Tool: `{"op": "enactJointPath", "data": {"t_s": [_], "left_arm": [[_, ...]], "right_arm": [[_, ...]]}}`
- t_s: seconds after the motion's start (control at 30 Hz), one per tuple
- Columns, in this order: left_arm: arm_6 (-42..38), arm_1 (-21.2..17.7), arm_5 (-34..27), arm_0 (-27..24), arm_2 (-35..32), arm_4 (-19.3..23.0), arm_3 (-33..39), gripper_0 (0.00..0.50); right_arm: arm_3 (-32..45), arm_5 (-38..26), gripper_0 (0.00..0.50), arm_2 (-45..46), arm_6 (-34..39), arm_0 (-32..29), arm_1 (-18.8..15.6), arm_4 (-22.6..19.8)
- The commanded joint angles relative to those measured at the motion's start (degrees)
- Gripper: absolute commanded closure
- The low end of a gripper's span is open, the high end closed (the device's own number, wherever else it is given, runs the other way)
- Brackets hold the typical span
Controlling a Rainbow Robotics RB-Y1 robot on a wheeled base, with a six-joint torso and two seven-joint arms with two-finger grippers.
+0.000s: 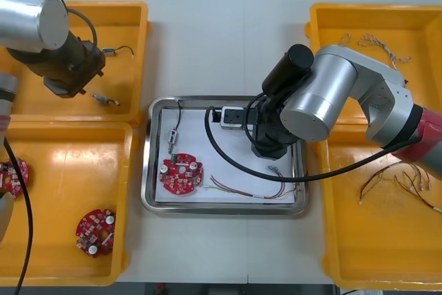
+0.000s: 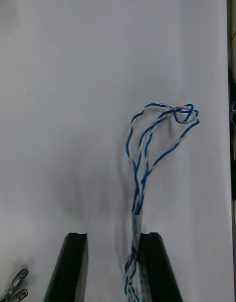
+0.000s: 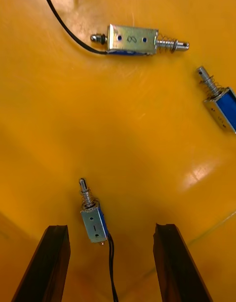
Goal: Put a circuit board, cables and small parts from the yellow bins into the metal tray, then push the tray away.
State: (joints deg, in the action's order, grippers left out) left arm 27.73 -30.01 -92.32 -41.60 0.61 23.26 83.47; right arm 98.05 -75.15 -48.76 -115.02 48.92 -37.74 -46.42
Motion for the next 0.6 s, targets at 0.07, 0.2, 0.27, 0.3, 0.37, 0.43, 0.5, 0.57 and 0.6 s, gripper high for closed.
{"op": "enactJointPath", "data": {"t_s": [0.07, 0.2, 0.27, 0.3, 0.37, 0.43, 0.5, 0.57, 0.6], "left_arm": [[-3.47, 1.27, 0.91, -0.85, 2.03, -0.05, -0.23, 0.000], [-3.47, 1.27, 1.09, 0.20, 2.73, 0.21, -0.23, 0.000], [-3.39, 1.27, 1.79, 1.00, 2.73, 0.21, -0.14, 0.000], [-3.30, 1.27, 2.67, 1.61, 2.73, 0.30, -0.14, 0.000], [-3.12, 1.27, 4.17, 2.49, 2.73, 0.30, -0.14, 0.000], [-2.95, 1.18, 5.48, 3.37, 2.73, 0.30, -0.23, 0.000], [-2.86, 1.27, 6.10, 3.90, 2.64, 0.21, -0.23, 0.000], [-2.86, 1.18, 6.10, 4.07, 2.73, 0.21, -0.23, 0.000], [-2.86, 1.27, 6.01, 4.25, 2.73, 0.21, -0.23, 0.000]], "right_arm": [[0.83, -0.61, 0.000, -0.37, -0.11, 2.41, -0.15, -0.43], [1.36, -0.61, 0.000, -0.37, 0.68, 2.41, -1.02, -0.87], [1.62, -0.70, 0.000, -0.37, 0.94, 2.41, -1.29, -1.04], [1.88, -0.79, 0.000, -0.37, 1.12, 2.41, -1.46, -1.22], [2.32, -0.96, 0.000, -0.37, 1.29, 2.41, -1.73, -1.48], [2.67, -1.14, 0.000, -0.19, 1.47, 2.41, -1.82, -1.66], [3.20, -1.31, 0.000, 0.07, 1.64, 2.41, -2.08, -2.10], [3.46, -1.49, 0.000, 0.42, 1.82, 2.41, -2.25, -2.54], [3.73, -1.67, 0.000, 0.51, 1.82, 2.41, -2.34, -2.71]]}}
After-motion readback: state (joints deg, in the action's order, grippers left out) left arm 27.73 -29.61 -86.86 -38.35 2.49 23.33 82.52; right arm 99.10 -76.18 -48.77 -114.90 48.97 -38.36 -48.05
